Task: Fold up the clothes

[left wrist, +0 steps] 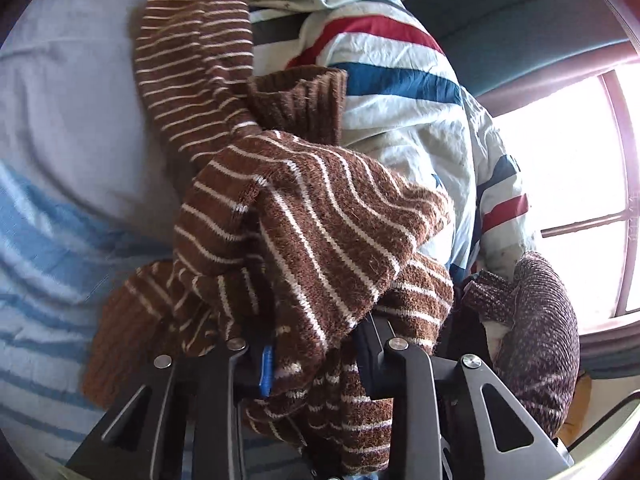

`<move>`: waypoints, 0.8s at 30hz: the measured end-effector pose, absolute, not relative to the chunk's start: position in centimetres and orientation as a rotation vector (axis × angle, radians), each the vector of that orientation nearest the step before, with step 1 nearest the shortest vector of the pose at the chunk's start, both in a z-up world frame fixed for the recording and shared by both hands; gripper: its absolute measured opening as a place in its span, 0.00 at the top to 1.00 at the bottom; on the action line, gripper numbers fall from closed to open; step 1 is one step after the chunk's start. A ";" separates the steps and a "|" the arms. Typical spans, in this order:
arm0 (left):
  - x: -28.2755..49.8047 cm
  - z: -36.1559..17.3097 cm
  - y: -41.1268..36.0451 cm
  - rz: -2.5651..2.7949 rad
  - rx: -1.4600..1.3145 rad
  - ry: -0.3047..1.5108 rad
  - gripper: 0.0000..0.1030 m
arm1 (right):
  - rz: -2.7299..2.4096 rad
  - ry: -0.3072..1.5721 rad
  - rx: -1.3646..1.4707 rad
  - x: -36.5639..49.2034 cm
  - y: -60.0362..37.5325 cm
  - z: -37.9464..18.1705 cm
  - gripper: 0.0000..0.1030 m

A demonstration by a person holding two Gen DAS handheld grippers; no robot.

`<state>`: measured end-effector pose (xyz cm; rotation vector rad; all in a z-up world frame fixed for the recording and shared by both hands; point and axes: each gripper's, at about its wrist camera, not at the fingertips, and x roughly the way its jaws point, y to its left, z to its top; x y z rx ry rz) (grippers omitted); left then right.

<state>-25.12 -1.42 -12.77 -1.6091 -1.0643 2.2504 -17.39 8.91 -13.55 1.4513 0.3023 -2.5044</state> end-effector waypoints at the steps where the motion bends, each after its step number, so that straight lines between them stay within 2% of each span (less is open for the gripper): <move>1: -24.4 -12.4 -1.8 2.264 -1.606 -1.082 0.71 | -2.484 0.271 1.444 -16.9 8.7 -13.3 0.64; 6: -19.2 -9.3 -7.5 2.383 -1.526 -1.198 0.74 | -2.340 0.074 1.358 -14.0 5.8 -11.3 0.66; 14: -7.2 -5.8 -21.3 2.786 -1.423 -1.334 0.75 | -1.958 0.020 1.169 -7.4 -7.9 -8.3 0.67; 17: -2.6 -6.3 -25.6 2.900 -1.524 -1.341 0.75 | -1.800 0.031 1.171 -4.7 -13.2 -8.9 0.67; 19: 0.0 -9.2 -27.8 2.900 -1.614 -1.395 0.74 | -1.721 0.079 1.198 -2.5 -16.2 -10.2 0.64; 21: 1.9 -12.2 -29.1 2.858 -1.679 -1.492 0.73 | -1.672 0.141 1.224 -0.4 -18.5 -11.6 0.52; 24: 4.7 -15.1 -30.7 2.825 -1.678 -1.560 0.64 | -1.615 0.184 1.268 0.6 -17.2 -14.1 0.42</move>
